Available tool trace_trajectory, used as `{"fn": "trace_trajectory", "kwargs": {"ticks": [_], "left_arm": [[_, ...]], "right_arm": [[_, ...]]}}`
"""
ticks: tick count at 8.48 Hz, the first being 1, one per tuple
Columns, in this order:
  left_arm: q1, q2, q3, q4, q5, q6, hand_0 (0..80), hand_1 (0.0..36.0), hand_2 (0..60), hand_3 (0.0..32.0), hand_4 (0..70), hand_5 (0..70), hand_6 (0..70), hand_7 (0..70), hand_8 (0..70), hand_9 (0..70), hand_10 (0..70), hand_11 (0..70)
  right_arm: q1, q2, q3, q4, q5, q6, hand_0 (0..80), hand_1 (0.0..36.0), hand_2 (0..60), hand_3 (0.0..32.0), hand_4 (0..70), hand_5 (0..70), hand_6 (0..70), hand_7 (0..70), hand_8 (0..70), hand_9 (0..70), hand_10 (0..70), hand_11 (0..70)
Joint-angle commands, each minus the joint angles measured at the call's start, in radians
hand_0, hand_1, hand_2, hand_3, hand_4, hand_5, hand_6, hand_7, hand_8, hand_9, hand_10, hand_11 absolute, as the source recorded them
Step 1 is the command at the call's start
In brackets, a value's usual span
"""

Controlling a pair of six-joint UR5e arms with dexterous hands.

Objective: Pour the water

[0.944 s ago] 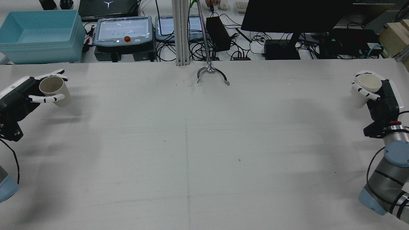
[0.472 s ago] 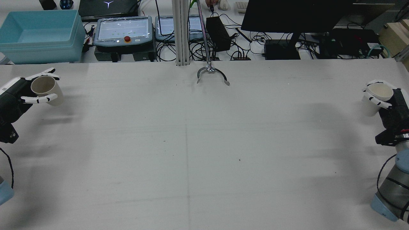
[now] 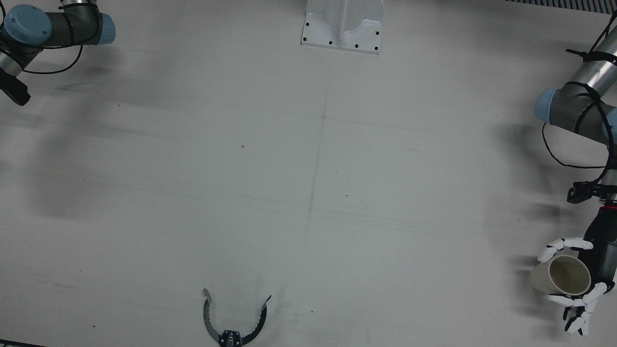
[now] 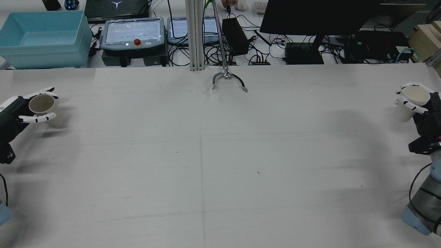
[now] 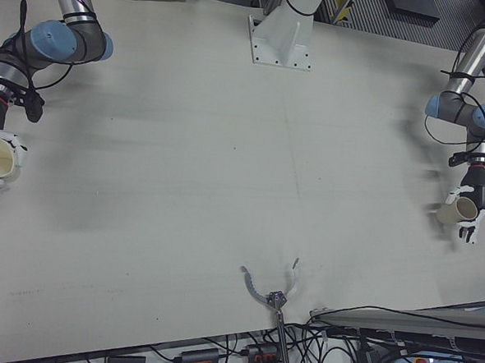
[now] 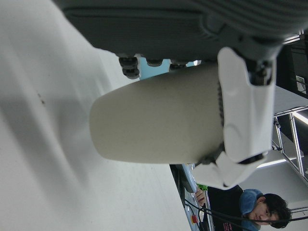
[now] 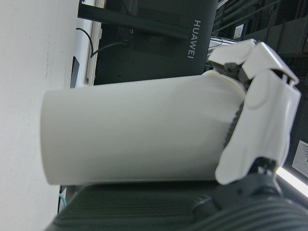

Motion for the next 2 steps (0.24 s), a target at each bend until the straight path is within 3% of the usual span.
{"fn": "trace_trajectory", "kwargs": {"ticks": [1,2], "left_arm": [[0.024,0.009,0.035,-0.026,0.004,-0.001,50.4,28.4,45.2,0.0,12.6,8.9,3.1,9.9,0.0,0.5,2.1,5.3],[0.03,0.011,0.035,-0.037,0.004,-0.005,49.7,24.5,30.2,0.0,3.4,2.4,0.3,6.0,0.0,0.0,1.0,3.6]], "right_arm": [[0.019,0.001,0.008,0.0,-0.006,0.001,49.8,25.3,60.0,0.0,35.3,44.7,47.8,53.8,32.5,43.1,35.3,51.3],[0.02,0.001,0.01,0.0,-0.006,0.001,49.8,25.4,60.0,0.0,35.3,45.5,47.8,54.1,32.1,42.7,35.1,51.0]]}}
